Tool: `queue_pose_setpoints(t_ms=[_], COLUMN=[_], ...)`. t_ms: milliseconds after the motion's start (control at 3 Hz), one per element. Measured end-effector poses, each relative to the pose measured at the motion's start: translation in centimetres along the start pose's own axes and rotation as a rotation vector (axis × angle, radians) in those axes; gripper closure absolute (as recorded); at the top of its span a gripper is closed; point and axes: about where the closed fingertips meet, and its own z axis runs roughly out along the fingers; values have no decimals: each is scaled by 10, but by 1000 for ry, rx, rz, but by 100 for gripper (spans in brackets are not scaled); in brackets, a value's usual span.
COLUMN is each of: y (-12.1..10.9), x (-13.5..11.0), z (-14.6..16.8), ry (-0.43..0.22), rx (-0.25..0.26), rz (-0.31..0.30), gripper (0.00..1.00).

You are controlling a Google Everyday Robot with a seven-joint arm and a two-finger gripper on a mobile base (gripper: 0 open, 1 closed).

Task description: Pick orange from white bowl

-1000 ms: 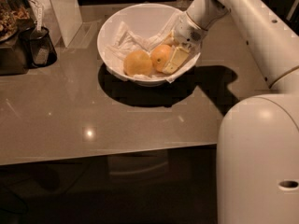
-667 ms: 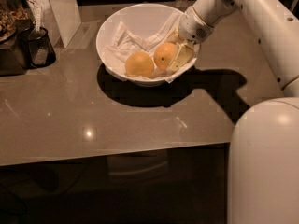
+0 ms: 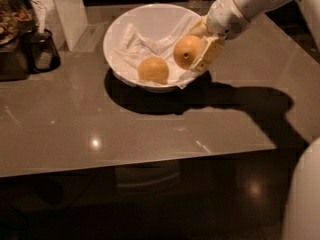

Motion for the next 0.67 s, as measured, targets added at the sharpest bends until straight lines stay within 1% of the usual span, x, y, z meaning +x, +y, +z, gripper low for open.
queue_pose_setpoints(t_ms=[333,667], y=[35,56], x=[-3,-12], z=[-30,-41], ry=[-101,-167], rx=[65,105], rz=[11,13], gripper=[100,100])
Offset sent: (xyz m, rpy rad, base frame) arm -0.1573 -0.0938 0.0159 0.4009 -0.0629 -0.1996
